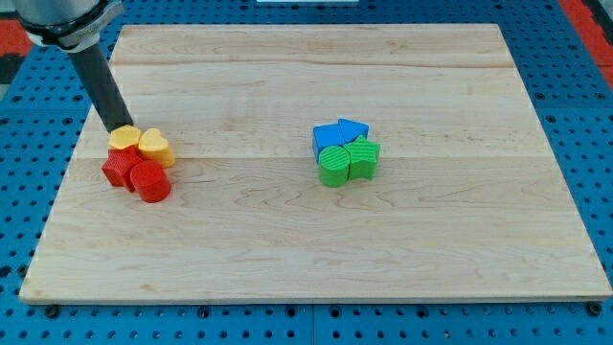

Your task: Separate the group of blocks

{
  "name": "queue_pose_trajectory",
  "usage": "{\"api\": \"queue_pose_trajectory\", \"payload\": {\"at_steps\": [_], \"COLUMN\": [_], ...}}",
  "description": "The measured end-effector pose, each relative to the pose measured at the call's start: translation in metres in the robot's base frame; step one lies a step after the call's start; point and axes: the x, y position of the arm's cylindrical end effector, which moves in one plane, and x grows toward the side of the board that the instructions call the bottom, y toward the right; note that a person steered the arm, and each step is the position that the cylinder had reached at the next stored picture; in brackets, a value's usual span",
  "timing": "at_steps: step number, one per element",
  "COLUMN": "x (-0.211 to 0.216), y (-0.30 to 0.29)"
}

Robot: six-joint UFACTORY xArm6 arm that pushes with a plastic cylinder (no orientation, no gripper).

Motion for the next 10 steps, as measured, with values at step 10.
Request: {"api": "queue_pose_trajectory", "payload": {"at_steps": [10], "x": [0.085], "y": [-0.033]}}
